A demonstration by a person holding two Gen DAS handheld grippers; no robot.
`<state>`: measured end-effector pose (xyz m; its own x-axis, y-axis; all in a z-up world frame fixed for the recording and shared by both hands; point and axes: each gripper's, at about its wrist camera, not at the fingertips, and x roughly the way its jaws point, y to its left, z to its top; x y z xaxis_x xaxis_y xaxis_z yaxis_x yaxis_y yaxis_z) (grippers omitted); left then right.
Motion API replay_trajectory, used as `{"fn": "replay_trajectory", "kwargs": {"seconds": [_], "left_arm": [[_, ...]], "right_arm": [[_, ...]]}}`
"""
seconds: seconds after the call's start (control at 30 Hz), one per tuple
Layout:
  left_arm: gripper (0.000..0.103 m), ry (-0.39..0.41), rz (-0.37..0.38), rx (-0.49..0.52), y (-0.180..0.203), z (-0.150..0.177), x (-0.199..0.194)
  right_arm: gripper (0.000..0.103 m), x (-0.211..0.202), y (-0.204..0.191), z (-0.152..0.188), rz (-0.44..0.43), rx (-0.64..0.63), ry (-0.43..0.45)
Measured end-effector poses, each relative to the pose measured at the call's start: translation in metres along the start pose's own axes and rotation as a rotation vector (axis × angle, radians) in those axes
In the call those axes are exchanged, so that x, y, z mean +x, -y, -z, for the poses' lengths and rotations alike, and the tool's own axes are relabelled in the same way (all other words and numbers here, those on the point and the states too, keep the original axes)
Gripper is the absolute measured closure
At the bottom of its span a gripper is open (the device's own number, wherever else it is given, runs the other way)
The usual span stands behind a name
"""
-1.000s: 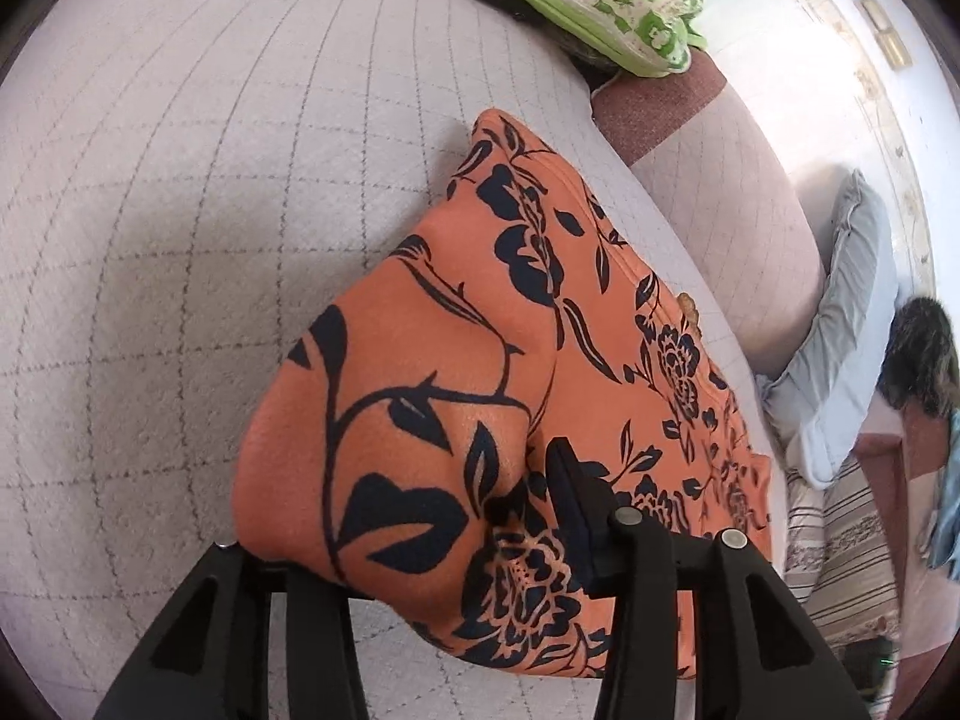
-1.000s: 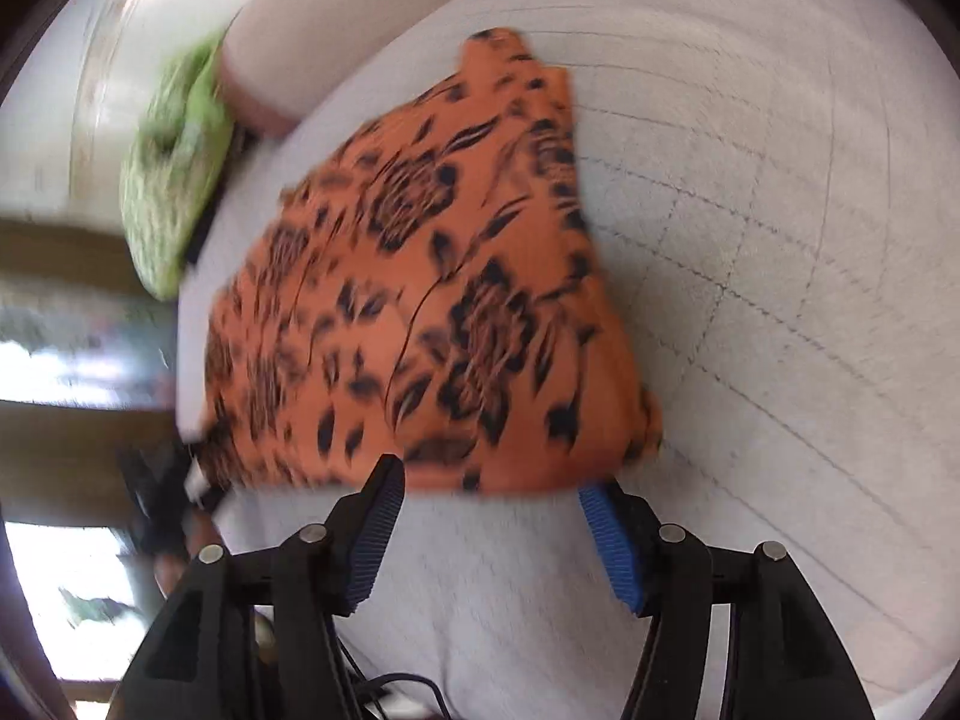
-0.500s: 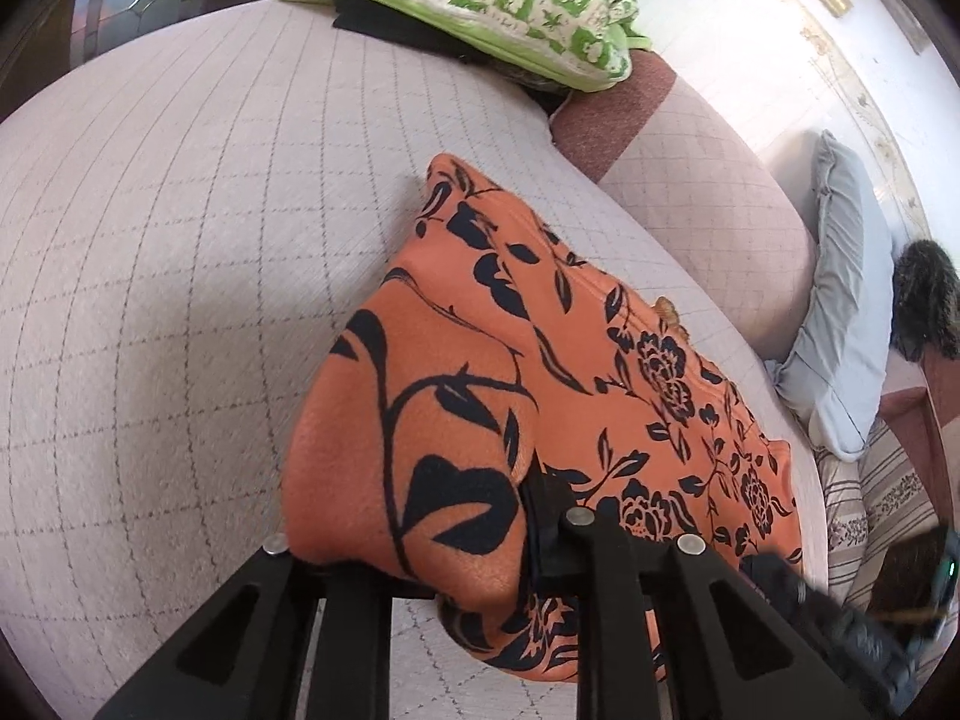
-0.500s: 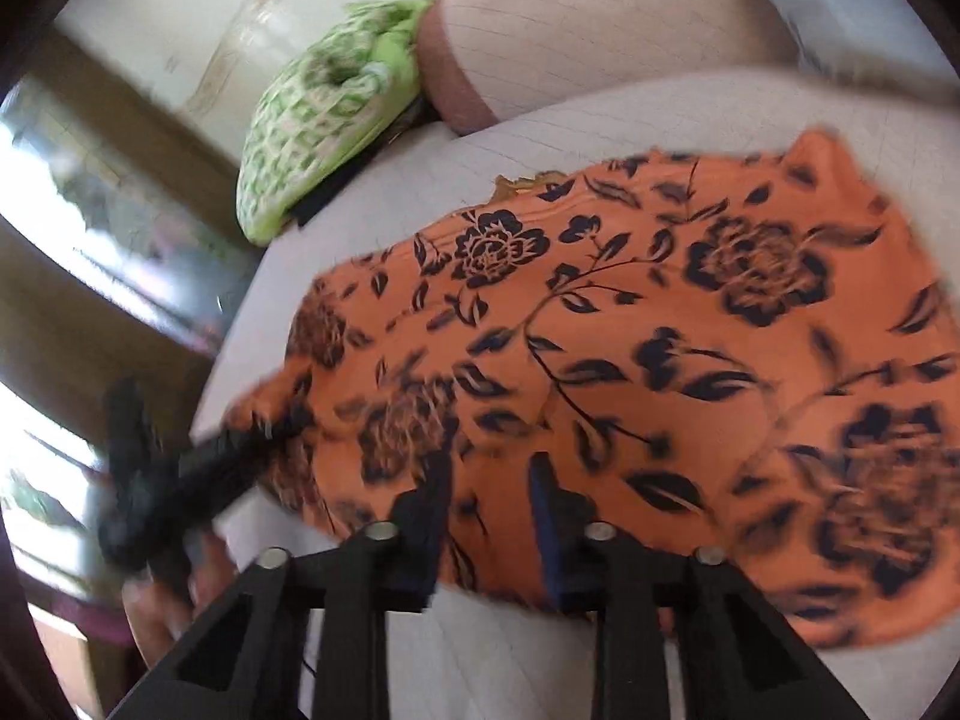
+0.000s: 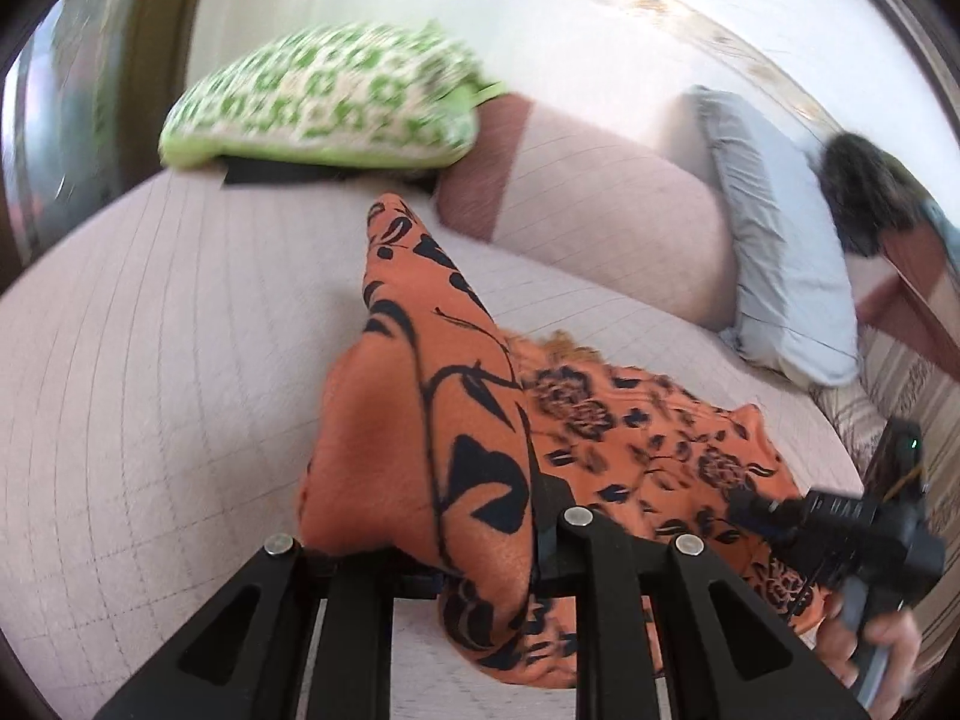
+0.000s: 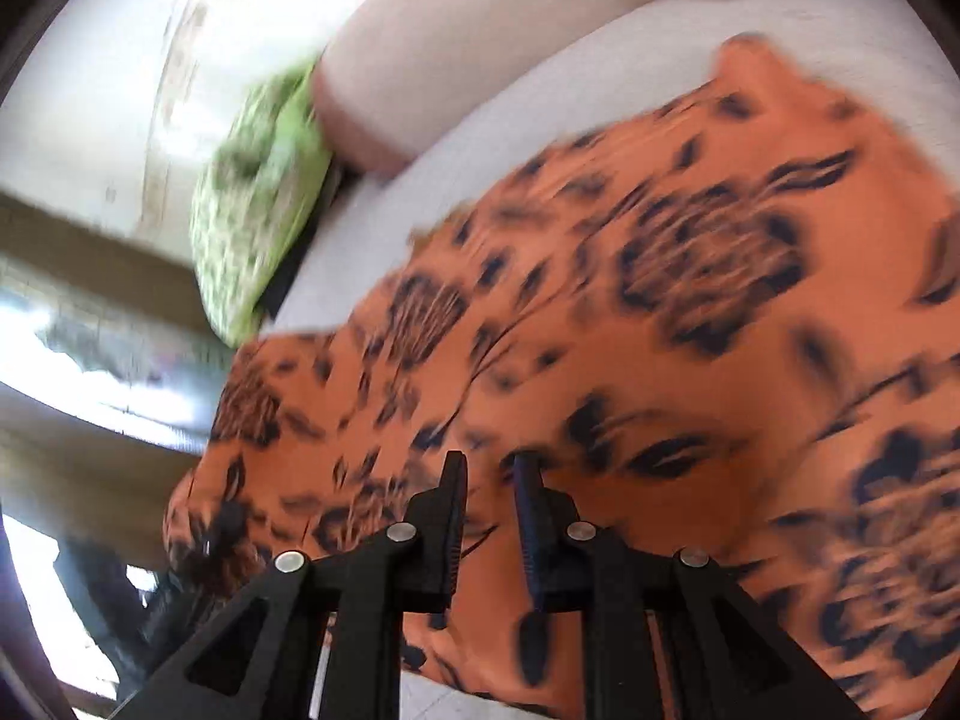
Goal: Fold small clothes
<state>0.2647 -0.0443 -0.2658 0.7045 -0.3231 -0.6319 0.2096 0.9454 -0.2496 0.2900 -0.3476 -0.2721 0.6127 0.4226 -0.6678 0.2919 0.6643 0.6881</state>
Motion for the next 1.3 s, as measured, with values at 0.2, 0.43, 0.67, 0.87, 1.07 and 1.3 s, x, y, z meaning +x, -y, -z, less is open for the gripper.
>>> {"fn": "replay_trajectory", "kwargs": {"seconds": [0.2, 0.43, 0.67, 0.87, 1.07, 1.3], "left_arm": [[0.084, 0.032, 0.045, 0.105, 0.075, 0.001, -0.004], [0.084, -0.062, 0.114, 0.214, 0.196, 0.028, 0.039], [0.072, -0.213, 0.131, 0.357, 0.253, 0.075, 0.086], [0.029, -0.193, 0.407, 0.221, 0.204, 0.022, 0.033], [0.027, -0.093, 0.193, 0.229, 0.144, 0.000, 0.025], [0.027, -0.253, 0.045, 0.209, 0.099, 0.028, 0.061]], "right_arm": [[0.083, -0.073, 0.035, -0.017, -0.035, 0.026, 0.189], [0.083, -0.123, 0.079, -0.031, -0.017, 0.094, 0.272], [0.083, -0.161, 0.125, -0.049, 0.019, 0.182, 0.348], [0.074, -0.152, 0.125, -0.063, -0.139, 0.189, 0.244], [0.032, -0.133, 0.092, -0.053, -0.206, 0.097, 0.164], [0.032, -0.088, 0.074, -0.042, -0.049, 0.082, 0.048]]}}
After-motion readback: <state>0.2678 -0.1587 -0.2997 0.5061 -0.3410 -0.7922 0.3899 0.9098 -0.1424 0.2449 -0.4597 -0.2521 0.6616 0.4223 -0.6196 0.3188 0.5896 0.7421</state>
